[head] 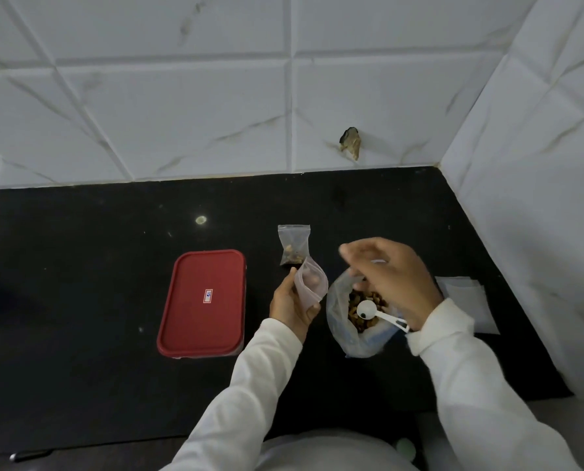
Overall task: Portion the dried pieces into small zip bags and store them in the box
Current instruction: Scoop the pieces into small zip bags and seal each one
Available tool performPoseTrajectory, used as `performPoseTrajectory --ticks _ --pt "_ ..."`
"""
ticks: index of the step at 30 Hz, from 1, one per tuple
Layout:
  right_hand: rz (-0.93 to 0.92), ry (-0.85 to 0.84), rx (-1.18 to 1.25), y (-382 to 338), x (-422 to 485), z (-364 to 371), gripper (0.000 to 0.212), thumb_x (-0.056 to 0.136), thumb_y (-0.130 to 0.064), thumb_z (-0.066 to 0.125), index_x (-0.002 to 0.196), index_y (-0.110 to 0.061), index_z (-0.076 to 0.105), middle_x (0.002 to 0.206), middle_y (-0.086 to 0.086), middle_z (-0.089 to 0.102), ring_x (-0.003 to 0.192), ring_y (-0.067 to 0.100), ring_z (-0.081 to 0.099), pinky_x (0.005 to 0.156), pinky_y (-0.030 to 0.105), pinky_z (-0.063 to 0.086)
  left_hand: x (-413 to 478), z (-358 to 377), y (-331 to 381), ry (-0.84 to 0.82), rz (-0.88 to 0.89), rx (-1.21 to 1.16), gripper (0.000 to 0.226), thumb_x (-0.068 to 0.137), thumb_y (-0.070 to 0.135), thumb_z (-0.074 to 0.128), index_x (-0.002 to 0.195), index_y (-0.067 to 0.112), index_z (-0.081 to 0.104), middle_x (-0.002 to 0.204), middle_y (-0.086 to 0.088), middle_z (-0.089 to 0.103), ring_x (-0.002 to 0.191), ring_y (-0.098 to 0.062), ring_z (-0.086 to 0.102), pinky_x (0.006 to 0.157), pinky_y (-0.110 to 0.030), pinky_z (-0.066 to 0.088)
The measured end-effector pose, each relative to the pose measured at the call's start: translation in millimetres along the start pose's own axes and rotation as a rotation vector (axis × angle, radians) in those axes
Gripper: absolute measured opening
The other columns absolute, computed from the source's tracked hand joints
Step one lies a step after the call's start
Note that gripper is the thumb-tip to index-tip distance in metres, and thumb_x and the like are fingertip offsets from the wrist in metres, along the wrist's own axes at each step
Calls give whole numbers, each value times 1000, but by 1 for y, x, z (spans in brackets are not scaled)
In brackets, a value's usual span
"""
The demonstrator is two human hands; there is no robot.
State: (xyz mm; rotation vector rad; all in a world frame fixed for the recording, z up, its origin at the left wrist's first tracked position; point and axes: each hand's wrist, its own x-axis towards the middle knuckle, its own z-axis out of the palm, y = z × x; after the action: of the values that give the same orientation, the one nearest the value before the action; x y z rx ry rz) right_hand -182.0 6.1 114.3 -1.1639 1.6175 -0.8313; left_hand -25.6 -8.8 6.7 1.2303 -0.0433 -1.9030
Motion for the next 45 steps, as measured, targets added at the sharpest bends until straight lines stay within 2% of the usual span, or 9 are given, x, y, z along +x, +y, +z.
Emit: performPoseTrajectory --ticks 3,7,14,20,25,30,36,41,45 --pt "-69 92 -251 31 6 -29 18 91 -38 61 101 -25 66 88 -6 69 79 7 67 72 22 53 7 -6 -5 8 -3 4 36 95 38 58 123 16 65 97 -7 69 67 -15 65 42 -19 47" --pt "-63 17 -610 89 17 -39 5 91 -28 64 96 -27 67 86 -11 68 82 2 64 78 22 52 14 -11 -13 -18 -31 16 38 99 37 51 127 14 62 82 -3 71 58 -12 63 38 -17 43" --pt "-78 -18 -1047 132 29 -16 15 94 -37 57 98 -24 62 96 -2 60 92 16 57 74 32 53 20 -12 -30 -36 -33 47 34 95 28 54 124 14 64 80 -2 68 56 -10 59 35 -15 34" --pt "-55 -19 -996 139 32 -14 17 92 -36 60 106 -28 62 101 1 58 93 16 52 72 28 47 29 -12 -44 -14 -43 29 34 94 32 59 122 14 68 84 -4 65 53 -11 55 34 -18 36" --pt "-174 73 -979 139 28 -19 14 90 -33 63 104 -32 63 93 -7 63 91 13 54 78 32 50 26 -3 -46 -67 -31 -16 29 95 34 58 116 17 69 80 -6 65 50 -11 53 33 -18 36" --pt "-228 210 -814 136 35 -26 20 92 -22 62 111 -20 66 97 2 61 83 15 59 69 25 50 34 0 -51 -48 -30 12 37 95 38 59 124 15 65 77 -5 64 47 -10 52 31 -17 34" --pt "-272 224 -973 146 53 -15 23 89 -18 65 112 -11 67 102 7 62 88 18 61 74 26 50 42 6 -59 -46 8 7 43 96 45 56 121 11 63 69 -3 57 41 -9 44 30 -17 28" --pt "-302 59 -1113 157 58 -1 41 92 -25 60 131 -16 53 115 3 59 104 18 57 82 25 45 43 10 -60 -60 31 -17 35 97 47 53 96 14 66 62 -1 54 40 -8 41 32 -17 25" --pt "-315 60 -1041 162 55 8 38 91 -19 62 129 -14 59 105 3 62 93 17 61 74 25 49 46 9 -61 -61 66 -41 36 98 46 51 87 16 67 61 0 51 42 -8 39 35 -19 25"
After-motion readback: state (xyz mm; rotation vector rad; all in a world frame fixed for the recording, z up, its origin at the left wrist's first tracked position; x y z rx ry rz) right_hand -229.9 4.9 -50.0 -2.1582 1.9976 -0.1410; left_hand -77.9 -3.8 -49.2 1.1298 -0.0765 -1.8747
